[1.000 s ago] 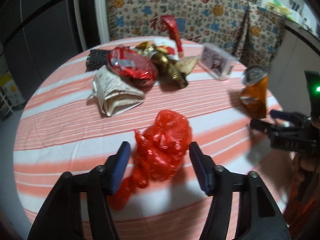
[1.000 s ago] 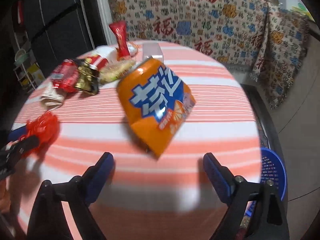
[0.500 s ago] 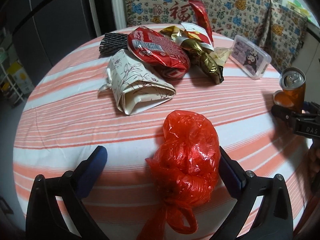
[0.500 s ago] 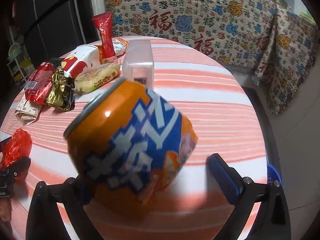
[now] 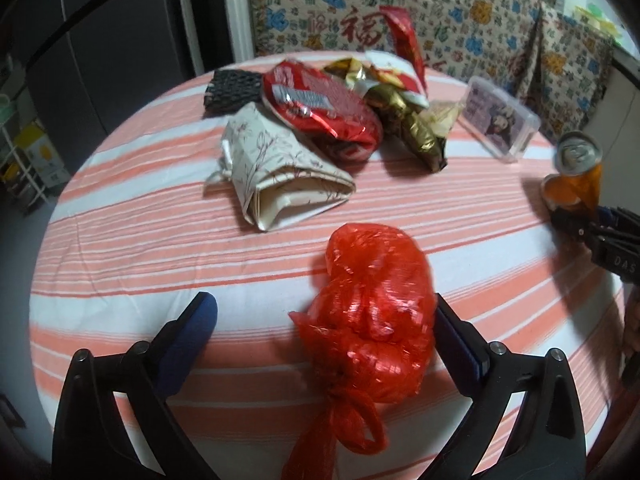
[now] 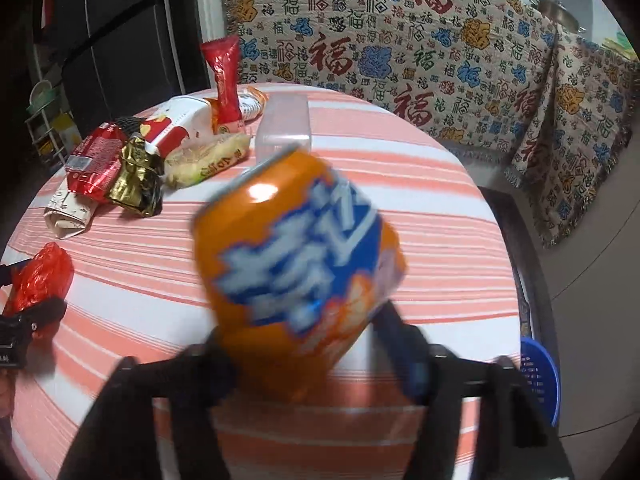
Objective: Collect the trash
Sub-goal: 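Carry the red bag and orange can over the blue wastebasket with both tools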
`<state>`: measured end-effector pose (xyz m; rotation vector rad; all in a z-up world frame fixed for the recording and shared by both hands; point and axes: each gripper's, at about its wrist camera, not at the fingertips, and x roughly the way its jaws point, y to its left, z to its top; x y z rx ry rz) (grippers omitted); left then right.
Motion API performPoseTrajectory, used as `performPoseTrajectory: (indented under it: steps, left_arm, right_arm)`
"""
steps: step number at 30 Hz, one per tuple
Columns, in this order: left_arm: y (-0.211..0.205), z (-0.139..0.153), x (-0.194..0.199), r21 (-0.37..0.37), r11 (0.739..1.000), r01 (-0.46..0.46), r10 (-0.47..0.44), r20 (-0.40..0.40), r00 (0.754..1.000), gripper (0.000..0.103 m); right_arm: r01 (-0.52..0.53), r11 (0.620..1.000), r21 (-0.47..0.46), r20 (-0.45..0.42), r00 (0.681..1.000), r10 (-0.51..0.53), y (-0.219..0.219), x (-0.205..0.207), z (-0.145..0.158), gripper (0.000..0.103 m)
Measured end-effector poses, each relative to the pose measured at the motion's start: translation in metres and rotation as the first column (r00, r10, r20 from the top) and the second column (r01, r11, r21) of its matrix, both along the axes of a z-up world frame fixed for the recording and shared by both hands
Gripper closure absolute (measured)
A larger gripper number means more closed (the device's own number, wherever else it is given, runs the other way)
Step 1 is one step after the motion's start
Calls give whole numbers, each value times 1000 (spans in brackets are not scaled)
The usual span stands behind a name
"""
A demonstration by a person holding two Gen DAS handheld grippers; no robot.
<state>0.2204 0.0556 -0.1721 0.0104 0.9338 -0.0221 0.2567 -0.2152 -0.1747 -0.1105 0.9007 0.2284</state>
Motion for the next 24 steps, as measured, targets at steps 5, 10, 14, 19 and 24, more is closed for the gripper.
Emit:
performPoseTrajectory:
  steps: [5, 10, 14, 19, 24]
  left_arm:
    - [-5, 8, -4, -32, 998, 61, -61, 9, 998, 32]
    - [-15, 12, -7, -39, 994, 99, -98, 24, 995, 56]
    - [-25, 22, -17, -53, 990, 133, -130, 57, 990, 57]
    - [-33, 30, -22, -118, 980, 158, -150, 79, 986, 57]
    - [-53, 34, -20, -116, 975, 190, -179, 97, 979, 57]
  right_arm:
    - [-17, 1000, 15, 41, 999, 16, 1, -7, 17, 45]
    - [14, 998, 66, 65, 998, -19, -8, -7, 28, 68]
    - [4, 995, 96, 68, 998, -10, -14, -12, 37, 71]
    - [3, 994, 108, 81, 997, -11, -24, -24, 48, 84]
    - [8, 994, 106, 74, 997, -16, -40, -28, 49, 91]
